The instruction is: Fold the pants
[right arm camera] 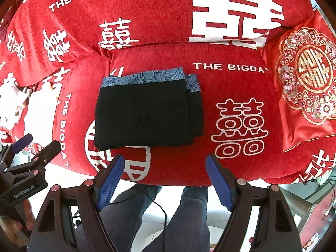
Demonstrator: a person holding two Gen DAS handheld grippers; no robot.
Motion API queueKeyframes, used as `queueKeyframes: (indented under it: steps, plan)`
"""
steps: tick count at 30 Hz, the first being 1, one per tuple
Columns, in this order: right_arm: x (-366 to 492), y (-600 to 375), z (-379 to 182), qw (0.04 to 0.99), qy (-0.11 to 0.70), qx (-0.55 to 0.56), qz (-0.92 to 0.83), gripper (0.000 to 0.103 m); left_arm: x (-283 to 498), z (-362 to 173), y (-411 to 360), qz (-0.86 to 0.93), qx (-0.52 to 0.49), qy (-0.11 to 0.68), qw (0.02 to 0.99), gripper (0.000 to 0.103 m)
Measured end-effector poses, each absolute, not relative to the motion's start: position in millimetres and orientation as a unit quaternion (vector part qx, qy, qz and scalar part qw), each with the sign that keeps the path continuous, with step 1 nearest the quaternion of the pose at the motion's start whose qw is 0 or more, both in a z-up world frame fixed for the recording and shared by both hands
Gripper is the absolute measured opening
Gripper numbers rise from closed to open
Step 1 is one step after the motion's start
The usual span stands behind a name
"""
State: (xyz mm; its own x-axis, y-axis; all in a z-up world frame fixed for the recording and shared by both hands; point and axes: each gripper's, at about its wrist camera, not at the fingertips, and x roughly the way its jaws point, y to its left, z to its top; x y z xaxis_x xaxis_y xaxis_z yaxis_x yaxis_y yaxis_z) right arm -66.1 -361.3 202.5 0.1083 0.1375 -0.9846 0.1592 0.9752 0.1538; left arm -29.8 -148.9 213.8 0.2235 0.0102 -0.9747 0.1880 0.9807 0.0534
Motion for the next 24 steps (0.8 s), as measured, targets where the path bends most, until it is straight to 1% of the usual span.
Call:
queueKeyframes:
  steps: [10, 24]
  plan:
    - [-71.0, -366.5, 206.9, 0.738, 0.666, 0.105, -0.004, 0.082, -39.6, 219.9, -162.0, -0.061, 0.09, 0.621, 0.777, 0.103]
    - [-73.3, -359.9, 210.4, 0.74, 0.665, 0.096, -0.005, 0.082, -40.4, 223.3, -160.4, -0.059, 0.091, 0.618, 0.779, 0.103]
